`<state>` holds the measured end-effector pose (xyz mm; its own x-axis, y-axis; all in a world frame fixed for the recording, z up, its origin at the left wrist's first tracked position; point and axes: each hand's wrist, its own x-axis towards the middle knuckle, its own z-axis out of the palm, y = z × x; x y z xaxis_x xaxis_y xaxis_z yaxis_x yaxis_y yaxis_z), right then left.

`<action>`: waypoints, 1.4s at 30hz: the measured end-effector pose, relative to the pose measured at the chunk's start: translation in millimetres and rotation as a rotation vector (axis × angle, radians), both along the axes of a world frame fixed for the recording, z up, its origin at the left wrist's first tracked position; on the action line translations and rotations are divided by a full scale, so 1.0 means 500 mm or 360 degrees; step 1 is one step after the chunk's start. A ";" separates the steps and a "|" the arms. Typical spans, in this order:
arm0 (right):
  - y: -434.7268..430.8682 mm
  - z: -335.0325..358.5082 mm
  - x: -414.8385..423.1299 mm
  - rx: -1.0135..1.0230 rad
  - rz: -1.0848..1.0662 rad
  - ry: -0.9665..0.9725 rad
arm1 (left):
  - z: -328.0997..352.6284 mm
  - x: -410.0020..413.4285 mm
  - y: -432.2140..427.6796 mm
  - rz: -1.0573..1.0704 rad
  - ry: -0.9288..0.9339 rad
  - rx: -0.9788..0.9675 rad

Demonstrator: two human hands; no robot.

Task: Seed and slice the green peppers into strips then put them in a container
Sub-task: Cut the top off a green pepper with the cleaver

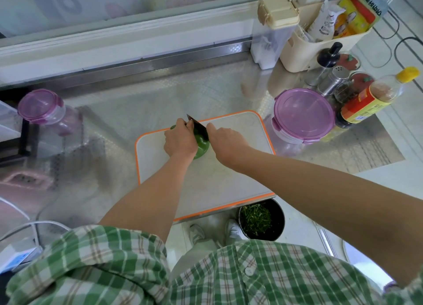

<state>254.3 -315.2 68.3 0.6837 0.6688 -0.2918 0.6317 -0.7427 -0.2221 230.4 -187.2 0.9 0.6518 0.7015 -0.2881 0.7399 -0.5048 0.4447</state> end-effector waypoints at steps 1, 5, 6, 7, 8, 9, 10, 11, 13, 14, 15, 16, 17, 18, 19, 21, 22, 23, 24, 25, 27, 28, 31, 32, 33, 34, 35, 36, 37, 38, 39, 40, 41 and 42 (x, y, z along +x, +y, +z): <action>-0.004 -0.003 -0.002 0.0002 -0.0007 -0.0002 | 0.000 0.001 -0.001 -0.0008 -0.0005 0.0006; -0.014 0.000 0.000 0.0011 0.0004 -0.0010 | 0.000 0.001 0.000 -0.0045 -0.0011 0.0030; -0.012 0.003 0.000 0.0009 0.0012 -0.0015 | -0.001 0.000 0.000 -0.0054 -0.0012 0.0028; -0.009 0.005 0.000 0.0007 0.0019 -0.0020 | -0.002 -0.002 0.002 -0.0056 -0.0015 0.0024; -0.005 0.006 0.000 0.0006 0.0022 -0.0019 | -0.004 -0.004 0.003 -0.0053 -0.0018 0.0020; -0.001 0.004 -0.002 0.0005 0.0021 -0.0016 | -0.004 -0.004 0.005 -0.0044 -0.0018 0.0016; 0.002 0.000 -0.004 0.0005 0.0011 -0.0012 | -0.005 -0.003 0.006 -0.0036 -0.0015 0.0015; 0.004 -0.005 -0.005 0.0002 -0.0003 -0.0012 | -0.005 0.000 0.007 -0.0030 -0.0012 0.0016; 0.000 -0.012 -0.006 -0.0009 -0.0018 -0.0022 | -0.003 0.004 0.007 -0.0037 -0.0007 0.0037; -0.004 -0.013 -0.004 -0.0009 -0.0017 -0.0026 | 0.000 0.005 0.006 -0.0048 -0.0010 0.0048; -0.006 -0.010 -0.002 -0.0003 -0.0011 -0.0025 | 0.002 0.006 0.006 -0.0059 -0.0014 0.0055; -0.006 -0.006 0.002 -0.0001 -0.0002 -0.0019 | 0.003 0.006 0.007 -0.0073 -0.0016 0.0060; -0.004 0.000 0.004 -0.0006 0.0010 -0.0011 | 0.004 0.006 0.009 -0.0087 -0.0012 0.0064; -0.001 0.006 0.005 -0.0013 0.0019 0.0002 | 0.002 0.005 0.012 -0.0096 -0.0007 0.0065; 0.003 0.011 0.006 -0.0018 0.0023 0.0017 | 0.000 0.005 0.016 -0.0096 -0.0010 0.0063; 0.014 0.017 0.009 -0.0032 0.0025 0.0028 | -0.005 0.004 0.021 -0.0083 -0.0026 0.0064; 0.017 0.016 0.009 -0.0041 0.0025 0.0015 | -0.008 0.003 0.021 -0.0081 -0.0034 0.0071; 0.018 0.013 0.008 -0.0044 0.0023 -0.0001 | -0.009 0.003 0.022 -0.0080 -0.0044 0.0073; 0.018 0.007 0.007 -0.0039 0.0015 -0.0012 | -0.010 0.003 0.021 -0.0081 -0.0054 0.0069; 0.016 0.002 0.006 -0.0032 0.0000 -0.0013 | -0.009 0.004 0.019 -0.0082 -0.0063 0.0063; 0.009 -0.005 0.005 -0.0030 -0.0025 -0.0010 | -0.005 0.006 0.015 -0.0077 -0.0079 0.0047; 0.005 -0.008 0.005 -0.0026 -0.0025 -0.0010 | -0.004 0.004 0.013 -0.0063 -0.0087 0.0019; -0.004 -0.009 0.015 0.0005 -0.0024 0.0037 | -0.002 -0.012 0.015 -0.0016 -0.0166 -0.0175; -0.007 -0.009 0.020 0.0011 -0.0016 0.0054 | -0.001 -0.022 0.015 -0.0029 -0.0206 -0.0223; -0.011 -0.007 0.026 0.0015 0.0007 0.0066 | 0.000 -0.032 0.016 -0.0048 -0.0241 -0.0247; -0.015 -0.007 0.031 0.0018 0.0040 0.0077 | 0.001 -0.039 0.016 -0.0062 -0.0268 -0.0247; -0.018 -0.005 0.034 0.0012 0.0078 0.0091 | 0.003 -0.047 0.013 -0.0056 -0.0284 -0.0241; -0.021 -0.003 0.034 0.0003 0.0117 0.0097 | 0.004 -0.054 0.009 -0.0027 -0.0297 -0.0240; -0.023 -0.001 0.032 -0.0005 0.0155 0.0090 | 0.004 -0.062 0.003 0.0013 -0.0307 -0.0254; -0.026 -0.001 0.030 -0.0011 0.0192 0.0071 | 0.003 -0.069 -0.005 0.0063 -0.0317 -0.0281; -0.029 -0.002 0.027 -0.0016 0.0221 0.0052 | 0.002 -0.075 -0.012 0.0114 -0.0330 -0.0307; -0.032 -0.005 0.024 -0.0021 0.0238 0.0042 | 0.000 -0.080 -0.018 0.0159 -0.0352 -0.0319; -0.034 -0.007 0.023 -0.0023 0.0242 0.0043 | -0.001 -0.083 -0.023 0.0191 -0.0377 -0.0314; -0.036 -0.010 0.022 -0.0023 0.0236 0.0056 | -0.003 -0.083 -0.026 0.0206 -0.0396 -0.0300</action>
